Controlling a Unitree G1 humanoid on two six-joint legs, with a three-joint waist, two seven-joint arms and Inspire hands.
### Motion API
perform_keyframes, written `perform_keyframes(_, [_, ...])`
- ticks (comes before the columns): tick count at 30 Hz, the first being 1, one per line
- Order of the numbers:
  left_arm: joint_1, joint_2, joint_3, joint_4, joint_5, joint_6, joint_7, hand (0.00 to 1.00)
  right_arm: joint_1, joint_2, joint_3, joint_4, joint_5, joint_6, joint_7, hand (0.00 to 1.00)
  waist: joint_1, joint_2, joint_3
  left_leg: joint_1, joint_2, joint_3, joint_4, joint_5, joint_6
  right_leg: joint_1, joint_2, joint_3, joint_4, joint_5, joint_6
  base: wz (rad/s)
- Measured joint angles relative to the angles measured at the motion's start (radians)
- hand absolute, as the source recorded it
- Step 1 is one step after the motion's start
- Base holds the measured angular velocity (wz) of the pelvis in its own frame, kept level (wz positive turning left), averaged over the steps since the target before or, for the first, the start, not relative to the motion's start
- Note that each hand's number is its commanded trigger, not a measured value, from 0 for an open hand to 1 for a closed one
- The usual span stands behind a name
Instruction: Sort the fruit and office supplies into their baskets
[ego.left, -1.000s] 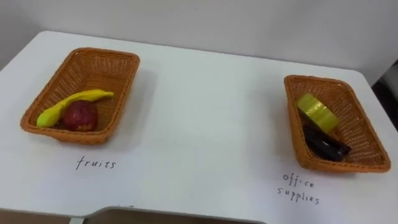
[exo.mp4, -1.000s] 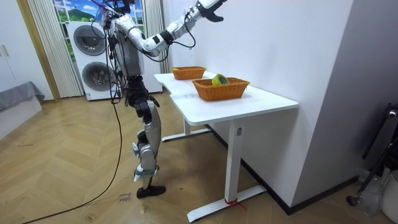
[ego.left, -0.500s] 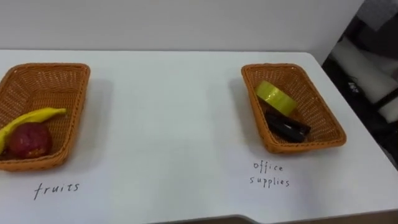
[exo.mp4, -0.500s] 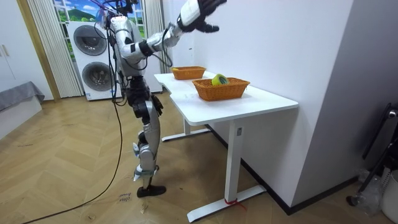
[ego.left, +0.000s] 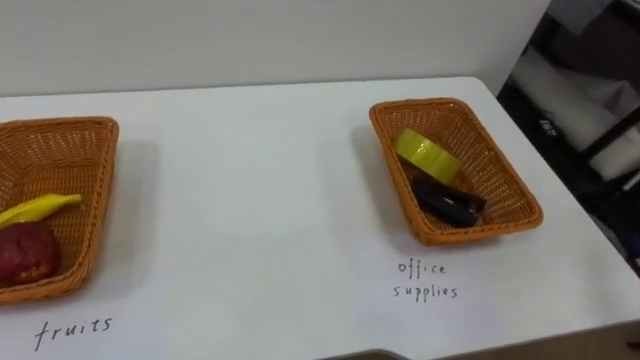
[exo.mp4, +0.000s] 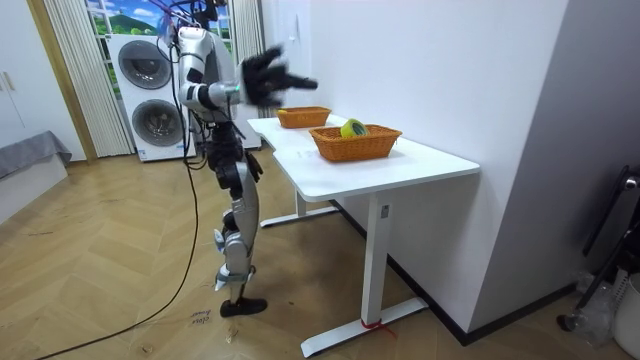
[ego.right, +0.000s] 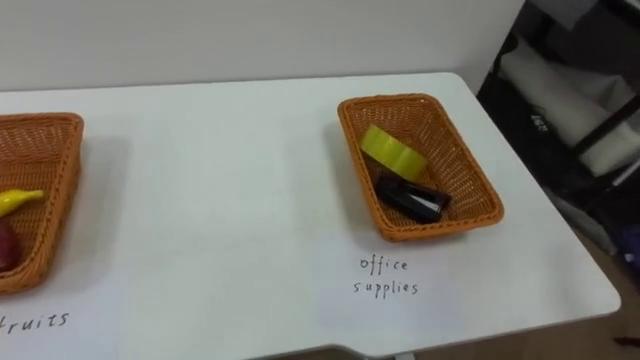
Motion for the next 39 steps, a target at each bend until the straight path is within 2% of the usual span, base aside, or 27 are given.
perform_keyframes(2, [0.004, 0.0, 0.0, -0.011, -0.002, -0.011, 0.007, 0.0, 0.035, 0.021, -0.015, 0.054, 0.071, -0.023, -0.022, 0.0, -0.001, 0.002, -0.0012, -0.003, -0.001, -0.001, 0.001, 0.0, 0.0, 0.001, 0.0, 0.003, 0.001, -0.002, 0.002, 0.02])
perform_keyframes(5, [0.015, -0.001, 0.001, -0.008, -0.012, -0.012, 0.011, 0.0, 0.079, 0.06, -0.016, 0.167, 0.135, -0.049, -0.054, 0.0, -0.005, 0.013, -0.0071, -0.003, -0.001, -0.002, -0.004, 0.0, 0.0, 0.002, 0.002, 0.004, 0.002, -0.002, 0.001, 0.0])
perform_keyframes(9, [0.011, -0.018, 0.003, -0.007, -0.014, -0.012, 0.012, 0.0, 0.107, 0.124, -0.01, 0.37, 0.184, -0.055, -0.069, 0.0, 0.0, 0.03, -0.0062, 0.0, -0.001, -0.001, -0.009, 0.0, 0.0, 0.001, 0.001, 0.001, 0.003, -0.003, 0.001, 0.0])
perform_keyframes(11, [0.006, -0.025, 0.007, -0.007, -0.025, -0.012, 0.008, 0.0, 0.125, 0.163, -0.005, 0.471, 0.186, -0.055, -0.053, 0.0, 0.001, 0.032, -0.006, 0.0, -0.001, -0.002, -0.011, -0.001, -0.001, 0.002, 0.0, 0.001, 0.004, -0.008, 0.001, 0.04])
perform_keyframes(14, [0.006, -0.04, 0.007, -0.001, -0.015, -0.012, 0.001, 0.0, 0.137, 0.205, 0.069, 0.664, 0.183, -0.051, 0.018, 0.0, 0.008, 0.035, -0.0058, 0.004, -0.002, -0.006, -0.011, -0.001, -0.002, 0.006, 0.001, 0.009, 0.004, -0.011, 0.0, 0.0])
perform_keyframes(16, [0.012, -0.05, 0.006, 0.007, 0.038, -0.011, -0.034, 0.0, 0.138, 0.228, 0.127, 0.818, 0.117, -0.025, 0.128, 0.0, 0.007, 0.043, -0.0018, 0.009, -0.003, -0.01, -0.011, -0.003, -0.002, 0.015, -0.001, -0.006, 0.003, -0.013, 0.0, 0.04])
perform_keyframes(18, [0.004, -0.051, 0.006, 0.016, 0.088, -0.01, -0.06, 0.0, 0.14, 0.235, 0.198, 0.906, 0.004, 0.009, 0.232, 0.0, 0.019, 0.043, -0.0016, 0.013, -0.003, -0.009, -0.011, -0.005, -0.002, 0.017, -0.002, -0.004, 0.005, -0.016, 0.002, -0.04])
perform_keyframes(19, [0.0, -0.051, 0.004, 0.023, 0.111, -0.009, -0.069, 0.0, 0.143, 0.233, 0.269, 0.931, -0.11, 0.035, 0.292, 0.0, 0.045, 0.046, 0.0, 0.024, 0.0, 0.004, -0.014, -0.005, -0.003, 0.007, 0.001, 0.012, 0.009, -0.016, 0.001, -0.32])
perform_keyframes(20, [0.002, -0.049, 0.001, 0.035, 0.119, -0.009, -0.074, 0.0, 0.143, 0.231, 0.309, 0.936, -0.172, 0.043, 0.318, 0.0, 0.062, 0.05, 0.0001, 0.025, 0.0, 0.008, -0.017, -0.008, -0.003, 0.005, 0.003, 0.022, 0.012, -0.016, 0.0, -0.46])
perform_keyframes(21, [-0.008, -0.045, -0.015, 0.049, 0.124, -0.007, -0.075, 0.0, 0.133, 0.228, 0.392, 0.943, -0.3, 0.052, 0.363, 0.0, 0.087, 0.052, 0.0001, 0.025, 0.001, 0.01, -0.016, -0.009, -0.003, 0.002, 0.006, 0.034, 0.019, -0.014, -0.002, -0.28])
perform_keyframes(22, [-0.01, -0.04, -0.035, 0.052, 0.131, -0.005, -0.075, 0.0, 0.109, 0.222, 0.462, 0.954, -0.4, 0.059, 0.406, 0.0, 0.098, 0.054, 0.0009, 0.025, 0.0, 0.006, -0.015, -0.009, -0.003, 0.003, 0.007, 0.036, 0.017, -0.012, -0.001, -0.11])
perform_keyframes(24, [-0.008, -0.04, -0.049, 0.053, 0.152, -0.002, -0.071, 0.0, 0.082, 0.221, 0.5, 0.956, -0.485, 0.061, 0.458, 0.0, 0.106, 0.058, 0.0011, 0.025, -0.001, -0.006, -0.006, -0.013, 0.0, 0.009, 0.005, 0.026, 0.014, -0.012, 0.0, 0.18])
perform_keyframes(26, [-0.008, -0.04, -0.059, 0.058, 0.163, -0.001, -0.063, 0.0, 0.051, 0.223, 0.503, 0.956, -0.524, 0.067, 0.501, 0.0, 0.113, 0.064, 0.0009, 0.027, -0.005, -0.024, -0.004, -0.014, 0.0, 0.021, 0.001, 0.01, -0.001, -0.014, 0.002, 0.23])
perform_keyframes(28, [-0.001, -0.04, -0.059, 0.07, 0.185, -0.001, -0.051, 0.0, 0.02, 0.224, 0.524, 0.954, -0.558, 0.067, 0.531, 0.0, 0.146, 0.074, 0.0028, 0.036, -0.004, -0.02, -0.007, -0.013, -0.001, 0.022, 0.004, 0.013, -0.002, -0.015, 0.002, -0.02])
perform_keyframes(32, [0.003, -0.045, -0.059, 0.097, 0.206, 0.014, -0.025, 0.0, -0.01, 0.245, 0.541, 0.95, -0.59, 0.067, 0.54, 0.0, 0.155, 0.076, 0.0031, 0.025, -0.004, -0.029, -0.007, -0.013, -0.001, 0.022, 0.004, 0.002, -0.005, -0.015, 0.001, 0.07])
perform_keyframes(34, [0.002, -0.046, -0.06, 0.099, 0.205, 0.016, -0.017, 0.0, -0.014, 0.255, 0.567, 0.948, -0.592, 0.066, 0.54, 0.0, 0.173, 0.077, 0.0035, 0.025, -0.004, -0.031, -0.008, -0.014, -0.002, 0.034, 0.004, -0.005, -0.018, -0.015, 0.002, 0.1])
perform_keyframes(39, [-0.005, -0.049, -0.061, 0.113, 0.204, 0.017, -0.016, 0.0, -0.03, 0.266, 0.618, 0.948, -0.592, 0.065, 0.551, 0.0, 0.175, 0.082, 0.0066, 0.025, -0.004, -0.039, -0.01, -0.015, -0.003, 0.042, 0.004, -0.015, -0.018, -0.015, 0.002, 0.06])
